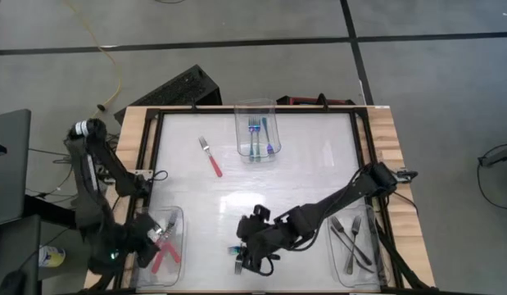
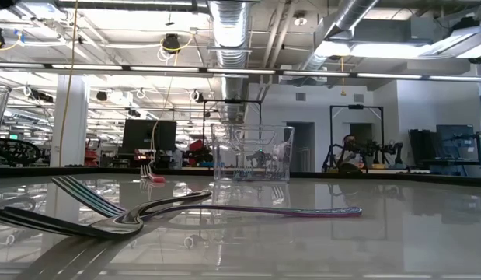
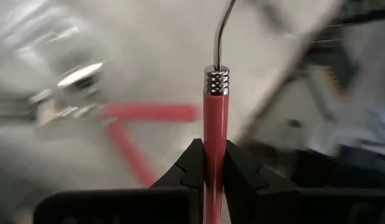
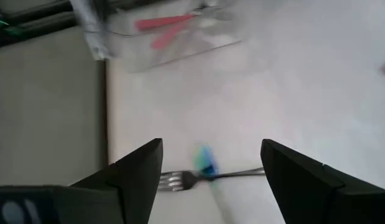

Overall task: Sort silverware by color (type)
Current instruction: Put the pink fork into the bottom left transparent bin, then put the black fork into the bottom right transparent bin

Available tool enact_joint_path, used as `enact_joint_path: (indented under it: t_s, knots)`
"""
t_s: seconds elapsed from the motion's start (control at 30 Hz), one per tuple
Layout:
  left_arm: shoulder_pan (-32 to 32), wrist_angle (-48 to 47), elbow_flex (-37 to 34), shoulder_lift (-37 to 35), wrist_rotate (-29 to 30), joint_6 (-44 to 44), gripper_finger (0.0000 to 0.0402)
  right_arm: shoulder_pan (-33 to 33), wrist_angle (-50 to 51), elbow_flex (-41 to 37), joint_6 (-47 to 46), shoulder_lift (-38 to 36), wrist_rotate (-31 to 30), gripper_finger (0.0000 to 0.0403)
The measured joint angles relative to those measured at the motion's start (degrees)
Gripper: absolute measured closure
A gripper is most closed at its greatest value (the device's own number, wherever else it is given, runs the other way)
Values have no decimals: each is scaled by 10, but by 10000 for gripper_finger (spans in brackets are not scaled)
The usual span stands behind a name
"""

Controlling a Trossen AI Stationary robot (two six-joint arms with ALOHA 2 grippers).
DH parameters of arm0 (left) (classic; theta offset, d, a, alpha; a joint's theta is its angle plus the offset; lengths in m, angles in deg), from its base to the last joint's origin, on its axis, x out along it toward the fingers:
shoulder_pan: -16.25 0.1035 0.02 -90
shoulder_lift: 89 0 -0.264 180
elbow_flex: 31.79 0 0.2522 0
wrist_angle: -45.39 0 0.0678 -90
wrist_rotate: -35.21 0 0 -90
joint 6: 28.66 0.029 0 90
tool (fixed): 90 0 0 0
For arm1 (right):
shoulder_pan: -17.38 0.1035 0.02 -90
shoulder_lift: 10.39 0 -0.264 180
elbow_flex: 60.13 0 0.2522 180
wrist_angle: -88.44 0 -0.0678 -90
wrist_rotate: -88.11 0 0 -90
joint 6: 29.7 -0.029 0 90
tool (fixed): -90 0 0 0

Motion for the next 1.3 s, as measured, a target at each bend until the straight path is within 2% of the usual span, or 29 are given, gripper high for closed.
enact_joint_path:
  t_s: [0.07, 0.17, 0.33, 0.43, 0.57, 0.67, 0.73, 0.87, 0.93, 1.03, 1.17, 1.3]
  knots:
    - [-11, -19, 0, 39, -36, -51, 386, 0, -1, -1, 1, 7, -2, 107]
    - [-7, -21, 0, 85, -115, -59, 376, -5, -4, -1, 2, 8, 0, 107]
    - [18, -27, 0, 119, -212, -59, 290, -23, -7, 0, 14, -1, 47, 107]
    - [30, -23, 0, 114, -223, -51, 233, -34, 1, 0, 14, -12, 86, 107]
    - [46, -15, 20, 82, -174, 8, 175, -36, 39, 1, 14, -16, 139, 107]
    - [56, 0, 30, 50, -125, 79, 153, -22, 76, 0, 50, -9, 182, 107]
    - [58, 17, 33, 33, -51, 132, 149, -12, 78, 1, 79, 11, 193, 107]
    - [60, 59, 33, 28, 165, 269, 147, -5, 52, -1, 147, 68, 198, 107]
    - [72, 73, 33, 30, 226, 323, 146, -6, 18, -1, 158, 90, 198, 107]
    - [108, 87, 33, 32, 239, 367, 146, -15, -31, 1, 158, 119, 206, 111]
    - [158, 131, 33, 32, 235, 433, 146, -28, -21, -1, 186, 123, 206, 112]
    - [199, 179, 33, 33, 204, 518, 145, -40, -3, 1, 363, 118, 192, 112]
